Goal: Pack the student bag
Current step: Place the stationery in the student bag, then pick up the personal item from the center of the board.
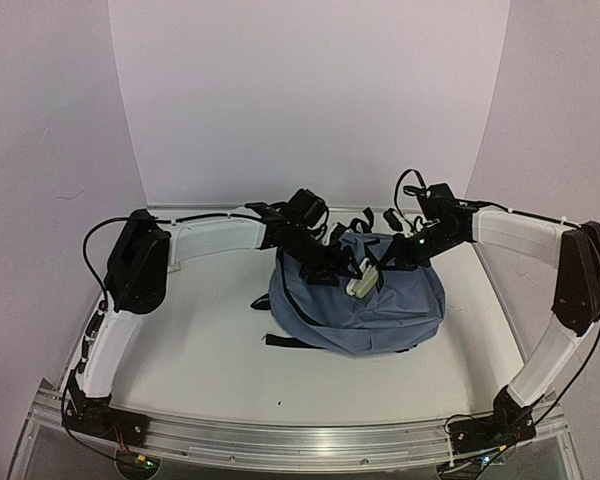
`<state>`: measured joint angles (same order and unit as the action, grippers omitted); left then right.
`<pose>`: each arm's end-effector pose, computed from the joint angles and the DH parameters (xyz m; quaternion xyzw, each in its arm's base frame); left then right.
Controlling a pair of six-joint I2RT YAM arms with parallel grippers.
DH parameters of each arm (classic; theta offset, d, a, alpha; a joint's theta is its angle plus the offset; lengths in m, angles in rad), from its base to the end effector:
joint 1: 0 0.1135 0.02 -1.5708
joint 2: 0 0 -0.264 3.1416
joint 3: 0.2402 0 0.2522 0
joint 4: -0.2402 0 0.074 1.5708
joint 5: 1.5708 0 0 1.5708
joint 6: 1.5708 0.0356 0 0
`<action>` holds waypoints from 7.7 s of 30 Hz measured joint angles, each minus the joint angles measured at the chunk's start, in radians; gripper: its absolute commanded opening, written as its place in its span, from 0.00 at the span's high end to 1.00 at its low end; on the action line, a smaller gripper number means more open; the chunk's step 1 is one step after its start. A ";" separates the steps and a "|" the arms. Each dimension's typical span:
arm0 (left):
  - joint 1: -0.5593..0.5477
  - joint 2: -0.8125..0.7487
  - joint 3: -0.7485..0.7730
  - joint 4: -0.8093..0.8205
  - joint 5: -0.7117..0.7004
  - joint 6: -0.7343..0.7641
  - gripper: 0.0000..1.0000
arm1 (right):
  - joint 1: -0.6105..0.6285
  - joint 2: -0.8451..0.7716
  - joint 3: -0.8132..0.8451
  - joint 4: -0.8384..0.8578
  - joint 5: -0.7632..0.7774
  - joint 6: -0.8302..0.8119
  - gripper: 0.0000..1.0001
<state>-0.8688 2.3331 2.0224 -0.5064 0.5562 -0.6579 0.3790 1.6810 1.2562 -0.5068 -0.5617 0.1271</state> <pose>0.3248 -0.4132 0.2107 0.1946 0.8785 -0.4291 0.0792 0.3266 0.1505 0.2460 -0.2010 0.8940 0.3303 0.2264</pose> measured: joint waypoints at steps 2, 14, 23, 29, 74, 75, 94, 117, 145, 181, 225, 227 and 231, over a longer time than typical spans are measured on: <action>-0.001 -0.028 -0.033 -0.002 -0.016 0.008 0.37 | 0.000 0.000 -0.001 0.000 0.000 -0.003 1.00; -0.032 -0.083 -0.127 -0.079 -0.071 0.091 0.66 | 0.000 0.000 -0.005 0.000 0.004 -0.021 1.00; -0.058 0.050 0.098 -0.142 -0.093 0.115 0.94 | 0.000 0.000 -0.016 0.000 0.001 -0.026 1.00; -0.057 0.168 0.266 -0.110 -0.102 0.099 0.97 | 0.000 0.000 -0.017 -0.003 -0.008 -0.032 1.00; -0.032 -0.015 -0.121 0.240 -0.040 -0.028 0.32 | -0.020 0.072 0.096 -0.057 -0.210 0.065 1.00; -0.024 -0.073 -0.174 0.223 -0.045 -0.026 0.27 | -0.018 0.075 0.096 -0.052 -0.215 0.073 1.00; 0.635 -0.531 -0.494 -0.270 -0.510 -0.112 0.00 | 0.015 0.136 0.107 0.018 -0.210 0.134 1.00; 0.931 -0.180 -0.347 -0.303 -0.443 0.102 0.07 | 0.020 0.136 0.107 0.020 -0.188 0.099 1.00; 0.796 -0.346 -0.413 -0.283 -0.383 0.061 0.03 | 0.021 0.136 0.108 -0.001 -0.155 -0.011 0.77; 0.765 -0.291 -0.508 -0.131 -0.115 0.176 1.00 | -0.019 0.097 0.353 -0.255 -0.174 -0.285 0.02; 0.267 -0.510 -0.312 0.712 0.421 -0.426 1.00 | 0.135 0.137 0.631 -0.027 -0.513 0.084 0.42; 0.267 -0.510 -0.307 0.723 0.426 -0.435 1.00 | 0.132 0.137 0.631 -0.024 -0.515 0.082 0.52; 0.266 -0.510 -0.297 0.728 0.439 -0.445 1.00 | 0.128 0.137 0.632 -0.017 -0.535 0.090 0.64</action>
<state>-0.6033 1.8233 1.7254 0.2218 0.9953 -1.1028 0.5067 1.8179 1.8883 -0.5234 -1.0964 0.2174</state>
